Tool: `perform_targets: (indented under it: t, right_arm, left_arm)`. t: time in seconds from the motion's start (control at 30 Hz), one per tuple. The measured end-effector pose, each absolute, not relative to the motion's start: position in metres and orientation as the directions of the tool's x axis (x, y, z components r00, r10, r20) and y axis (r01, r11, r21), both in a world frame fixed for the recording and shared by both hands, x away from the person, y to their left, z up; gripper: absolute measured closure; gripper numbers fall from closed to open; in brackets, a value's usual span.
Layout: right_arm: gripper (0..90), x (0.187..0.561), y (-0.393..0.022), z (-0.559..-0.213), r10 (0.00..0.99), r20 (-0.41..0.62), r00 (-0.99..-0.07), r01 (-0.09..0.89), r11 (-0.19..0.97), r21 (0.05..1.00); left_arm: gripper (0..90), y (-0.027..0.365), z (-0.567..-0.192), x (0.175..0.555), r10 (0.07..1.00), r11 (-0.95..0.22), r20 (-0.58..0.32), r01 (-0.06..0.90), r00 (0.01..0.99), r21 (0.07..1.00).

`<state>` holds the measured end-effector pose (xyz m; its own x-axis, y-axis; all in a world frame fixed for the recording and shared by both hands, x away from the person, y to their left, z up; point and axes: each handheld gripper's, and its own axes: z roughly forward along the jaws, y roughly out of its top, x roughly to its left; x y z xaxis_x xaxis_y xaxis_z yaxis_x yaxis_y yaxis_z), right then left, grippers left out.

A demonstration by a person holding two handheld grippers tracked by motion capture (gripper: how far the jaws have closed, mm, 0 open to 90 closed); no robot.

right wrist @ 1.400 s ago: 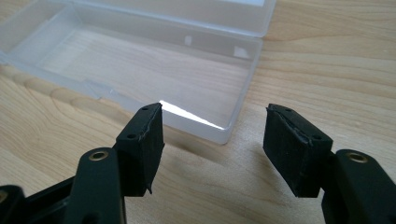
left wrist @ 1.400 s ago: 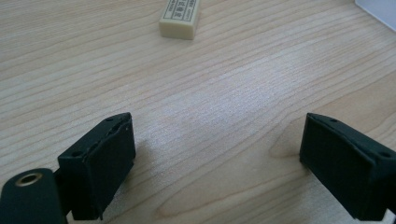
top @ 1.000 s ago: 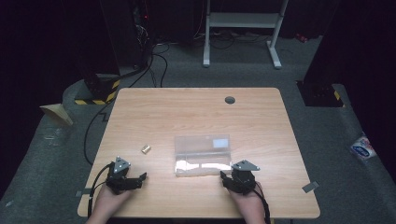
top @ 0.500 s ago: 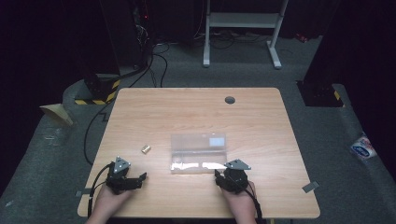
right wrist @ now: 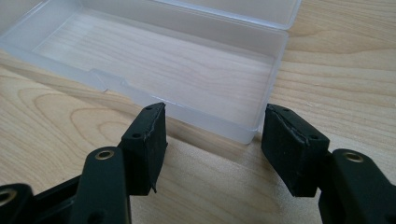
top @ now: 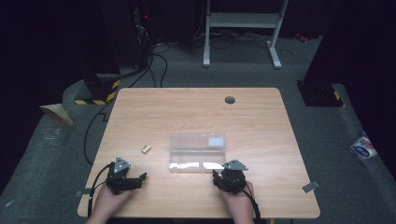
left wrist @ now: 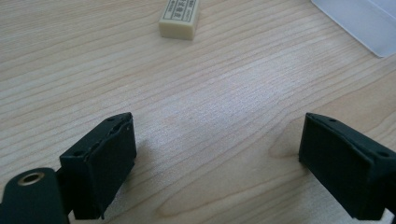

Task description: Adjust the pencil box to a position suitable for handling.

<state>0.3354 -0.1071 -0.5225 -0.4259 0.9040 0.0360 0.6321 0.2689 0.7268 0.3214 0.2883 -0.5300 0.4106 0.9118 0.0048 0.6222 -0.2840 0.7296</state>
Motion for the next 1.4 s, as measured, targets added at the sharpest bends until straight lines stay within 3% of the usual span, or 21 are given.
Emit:
perform_targets:
  t: [0.3, 0.53, 0.83, 1.4]
  right_arm:
    - [37.7, 0.326, -0.119, -0.515, 0.891, 0.026, -0.453, 0.587, 0.276, 0.761]
    - [36.8, 0.340, -0.160, -0.515, 0.905, -0.042, -0.424, 0.563, 0.300, 0.770]
    - [33.4, 0.373, -0.214, -0.519, 0.932, -0.059, -0.358, 0.633, 0.289, 0.719]
    - [26.6, 0.373, -0.219, -0.524, 0.929, -0.015, -0.370, 0.639, 0.266, 0.722]
  left_arm:
    - [11.5, 0.288, -0.530, 0.321, 0.912, -0.282, 0.002, 0.622, 0.410, 0.730]
    - [11.7, 0.287, -0.530, 0.321, 0.914, -0.279, 0.003, 0.623, 0.405, 0.730]
    - [12.5, 0.287, -0.530, 0.321, 0.917, -0.278, 0.009, 0.623, 0.398, 0.732]
    - [7.6, 0.286, -0.528, 0.321, 0.921, -0.280, 0.007, 0.651, 0.389, 0.706]
